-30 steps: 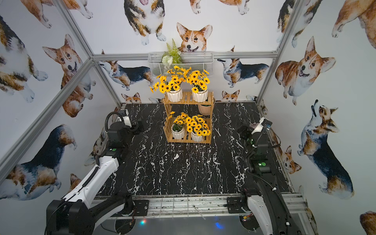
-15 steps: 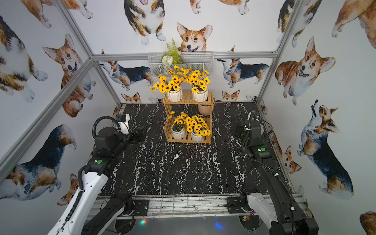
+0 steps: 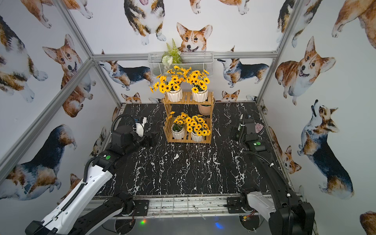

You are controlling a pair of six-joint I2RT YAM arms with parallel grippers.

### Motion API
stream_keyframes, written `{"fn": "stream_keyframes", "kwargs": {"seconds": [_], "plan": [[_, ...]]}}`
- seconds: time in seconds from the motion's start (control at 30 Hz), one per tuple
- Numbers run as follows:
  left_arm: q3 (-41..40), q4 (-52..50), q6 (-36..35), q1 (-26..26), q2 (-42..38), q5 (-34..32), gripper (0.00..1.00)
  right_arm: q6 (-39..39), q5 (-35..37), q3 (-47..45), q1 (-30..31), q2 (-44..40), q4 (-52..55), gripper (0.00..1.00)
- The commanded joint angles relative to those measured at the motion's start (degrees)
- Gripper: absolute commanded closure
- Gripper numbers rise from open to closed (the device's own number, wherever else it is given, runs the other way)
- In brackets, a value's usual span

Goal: Take the sunflower pots off the shelves
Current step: Move the shelf to the center of the board.

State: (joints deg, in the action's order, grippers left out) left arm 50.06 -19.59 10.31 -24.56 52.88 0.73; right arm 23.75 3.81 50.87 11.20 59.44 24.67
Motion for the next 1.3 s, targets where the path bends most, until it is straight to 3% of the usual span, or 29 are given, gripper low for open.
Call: {"fn": "stream_keyframes", "kwargs": {"seconds": [0.0,0.27,0.47,0.83,1.27], "plan": [[0.93,0.53,0.68,-1.13,2.42,-3.94,0.08,0.68,-2.29,-0.15,0.13,0.92,-1.49,0.03],[1.66,4.41,0.31,-1.48,10.47,-7.49,0.11,0.21,-0.87,-1.13,1.06,0.20,-1.54,0.03],[0.52,9.67,1.51,-1.46,14.47,-4.92,0.11,-0.02,-1.61,-0.60,1.16,1.48,-1.11,0.04],[3.63,10.05,-0.77,-1.55,21.87,-5.19,0.15,0.75,-2.88,0.24,1.14,6.22,-2.65,0.06],[9.01,12.12,-1.43,-2.07,31.13,-7.49,0.33,0.69,-2.14,-0.51,1.16,5.08,-3.04,0.07]]}}
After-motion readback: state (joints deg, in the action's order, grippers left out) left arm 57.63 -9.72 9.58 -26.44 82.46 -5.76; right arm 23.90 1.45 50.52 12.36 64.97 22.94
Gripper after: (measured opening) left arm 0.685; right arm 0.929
